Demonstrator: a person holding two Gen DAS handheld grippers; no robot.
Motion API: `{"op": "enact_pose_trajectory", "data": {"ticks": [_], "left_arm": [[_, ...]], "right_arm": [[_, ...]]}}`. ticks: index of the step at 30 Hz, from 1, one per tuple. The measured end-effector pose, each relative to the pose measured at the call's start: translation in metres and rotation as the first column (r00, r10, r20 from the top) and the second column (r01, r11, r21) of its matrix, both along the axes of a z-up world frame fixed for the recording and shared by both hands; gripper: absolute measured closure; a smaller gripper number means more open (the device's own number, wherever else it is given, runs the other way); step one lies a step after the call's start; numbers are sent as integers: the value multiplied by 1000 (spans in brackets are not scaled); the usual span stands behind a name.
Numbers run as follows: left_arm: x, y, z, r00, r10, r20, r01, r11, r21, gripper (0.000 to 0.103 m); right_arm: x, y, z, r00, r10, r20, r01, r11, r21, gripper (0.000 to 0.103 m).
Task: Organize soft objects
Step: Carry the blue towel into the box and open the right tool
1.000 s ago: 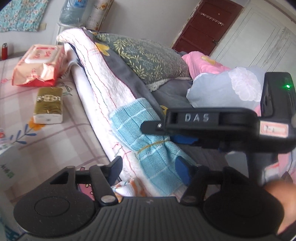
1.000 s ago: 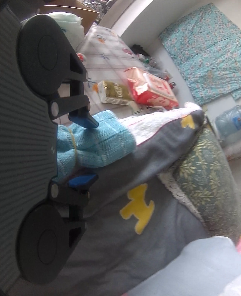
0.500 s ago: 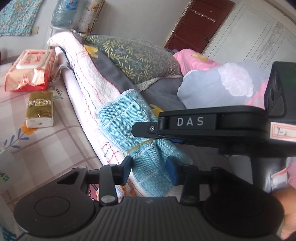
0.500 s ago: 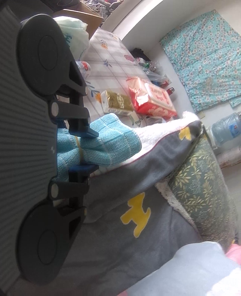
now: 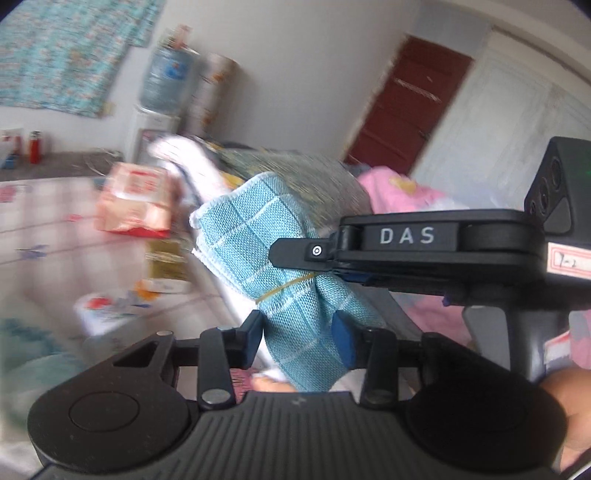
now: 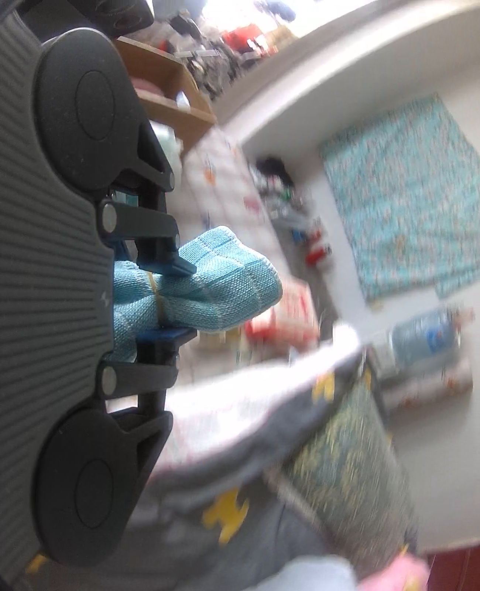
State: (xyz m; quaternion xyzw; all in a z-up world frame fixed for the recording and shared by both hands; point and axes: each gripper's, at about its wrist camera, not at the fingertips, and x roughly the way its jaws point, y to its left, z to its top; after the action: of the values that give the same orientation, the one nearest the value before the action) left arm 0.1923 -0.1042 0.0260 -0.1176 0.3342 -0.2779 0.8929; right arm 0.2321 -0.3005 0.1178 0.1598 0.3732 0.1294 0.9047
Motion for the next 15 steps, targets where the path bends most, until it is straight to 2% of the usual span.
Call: {"op": "enact_pose_trajectory", "data": {"ticks": [4, 8, 12, 15], "left_arm": [[-14, 60, 10, 991, 133, 24, -133, 991, 6, 60], [-32, 129, 21, 956, 289, 46, -289, 957, 12, 60], [-55, 201, 28, 892, 449, 57, -451, 892, 18, 59], [-74, 251, 30, 825, 563, 53, -565, 824, 44, 59]], "right_arm": [[6, 62, 14, 989, 146, 24, -147, 989, 19, 76], [15, 142, 26, 952, 306, 21, -307, 951, 50, 76], [19, 233, 35, 889, 457, 5, -456, 885, 91, 76], [21, 307, 35, 831, 556, -33, -546, 826, 141, 76]]}}
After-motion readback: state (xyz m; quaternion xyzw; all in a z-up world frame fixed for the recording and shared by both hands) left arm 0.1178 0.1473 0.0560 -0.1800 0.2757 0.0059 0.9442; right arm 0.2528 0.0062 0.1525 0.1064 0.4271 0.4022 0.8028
